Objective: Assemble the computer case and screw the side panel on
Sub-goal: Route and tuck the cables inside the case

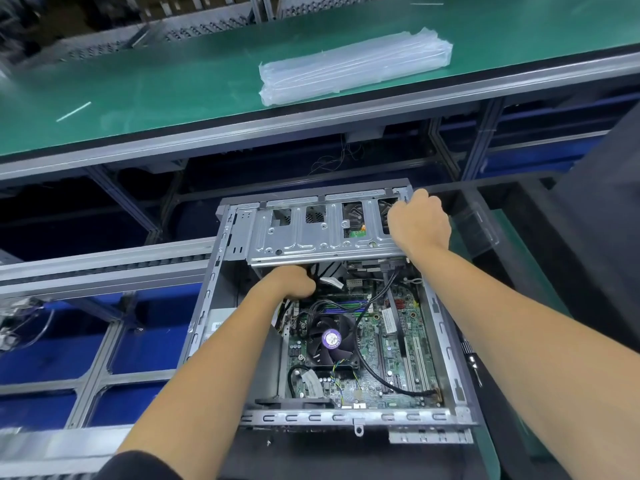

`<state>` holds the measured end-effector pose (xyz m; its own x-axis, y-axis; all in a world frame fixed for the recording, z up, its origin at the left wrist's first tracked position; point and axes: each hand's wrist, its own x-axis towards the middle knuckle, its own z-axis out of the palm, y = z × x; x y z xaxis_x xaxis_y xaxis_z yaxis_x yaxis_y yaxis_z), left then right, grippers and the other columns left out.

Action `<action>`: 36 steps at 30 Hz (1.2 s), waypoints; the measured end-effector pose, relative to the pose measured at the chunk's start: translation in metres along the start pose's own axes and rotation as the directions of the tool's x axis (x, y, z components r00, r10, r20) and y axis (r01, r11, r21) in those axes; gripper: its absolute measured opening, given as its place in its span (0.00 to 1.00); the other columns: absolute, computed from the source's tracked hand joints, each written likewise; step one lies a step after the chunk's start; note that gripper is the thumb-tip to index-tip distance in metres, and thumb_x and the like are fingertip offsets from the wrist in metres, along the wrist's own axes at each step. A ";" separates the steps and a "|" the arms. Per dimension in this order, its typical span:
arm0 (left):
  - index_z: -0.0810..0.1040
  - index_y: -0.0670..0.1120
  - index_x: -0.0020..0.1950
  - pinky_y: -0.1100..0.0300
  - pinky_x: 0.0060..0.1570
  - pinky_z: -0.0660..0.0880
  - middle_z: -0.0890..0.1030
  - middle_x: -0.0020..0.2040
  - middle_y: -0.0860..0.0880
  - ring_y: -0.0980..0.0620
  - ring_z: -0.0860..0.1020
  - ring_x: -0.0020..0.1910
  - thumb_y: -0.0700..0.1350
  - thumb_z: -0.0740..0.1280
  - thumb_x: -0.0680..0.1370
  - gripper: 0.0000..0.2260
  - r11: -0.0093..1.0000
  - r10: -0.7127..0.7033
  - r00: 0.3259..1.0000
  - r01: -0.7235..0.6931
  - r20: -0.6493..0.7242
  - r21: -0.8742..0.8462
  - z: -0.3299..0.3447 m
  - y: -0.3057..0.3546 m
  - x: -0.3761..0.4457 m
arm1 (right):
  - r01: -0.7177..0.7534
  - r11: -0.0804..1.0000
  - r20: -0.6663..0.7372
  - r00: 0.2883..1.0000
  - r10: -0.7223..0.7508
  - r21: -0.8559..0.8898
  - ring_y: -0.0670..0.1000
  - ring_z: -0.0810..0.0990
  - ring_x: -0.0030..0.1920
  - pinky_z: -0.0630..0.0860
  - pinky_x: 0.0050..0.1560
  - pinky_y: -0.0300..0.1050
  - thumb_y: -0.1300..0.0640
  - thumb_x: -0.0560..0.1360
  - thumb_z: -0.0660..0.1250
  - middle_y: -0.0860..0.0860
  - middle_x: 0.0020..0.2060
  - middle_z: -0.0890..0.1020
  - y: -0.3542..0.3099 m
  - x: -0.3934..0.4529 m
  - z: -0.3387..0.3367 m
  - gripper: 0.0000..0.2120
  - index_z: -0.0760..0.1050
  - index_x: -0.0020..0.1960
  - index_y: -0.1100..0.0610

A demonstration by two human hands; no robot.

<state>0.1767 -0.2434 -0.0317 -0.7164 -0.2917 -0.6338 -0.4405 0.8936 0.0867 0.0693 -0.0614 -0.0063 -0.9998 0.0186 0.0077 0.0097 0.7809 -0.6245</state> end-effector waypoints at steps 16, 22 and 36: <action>0.76 0.52 0.61 0.59 0.59 0.65 0.72 0.60 0.59 0.59 0.70 0.58 0.63 0.54 0.78 0.22 0.774 0.395 0.919 -0.334 -0.001 -0.538 -0.004 0.003 -0.033 | 0.005 1.000 -0.012 1.000 -0.006 -0.027 0.63 0.74 0.60 0.63 0.49 0.49 0.52 0.82 0.54 0.61 0.64 0.73 -0.001 0.000 0.001 0.19 0.68 0.67 0.63; 0.72 0.44 0.46 0.58 0.32 0.64 0.70 0.33 0.51 0.52 0.68 0.30 0.53 0.58 0.81 0.13 0.841 0.386 0.913 -0.408 -0.136 -0.355 0.010 0.012 -0.029 | 0.013 0.999 -0.016 1.000 -0.013 -0.031 0.63 0.74 0.60 0.63 0.49 0.50 0.52 0.82 0.54 0.61 0.64 0.73 0.000 -0.001 0.001 0.19 0.67 0.67 0.63; 0.75 0.42 0.55 0.53 0.39 0.69 0.70 0.51 0.46 0.44 0.73 0.48 0.33 0.59 0.74 0.12 0.825 0.529 0.798 -0.404 -0.289 0.394 0.021 0.018 -0.044 | 0.019 0.999 0.005 1.000 -0.019 -0.025 0.63 0.74 0.60 0.63 0.49 0.49 0.54 0.82 0.54 0.62 0.64 0.72 -0.002 -0.002 -0.002 0.18 0.67 0.66 0.64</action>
<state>0.2116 -0.2070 -0.0180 -0.9609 0.1412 -0.2384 0.1392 0.9899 0.0250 0.0712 -0.0620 -0.0033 -0.9999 0.0009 0.0160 -0.0089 0.7967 -0.6043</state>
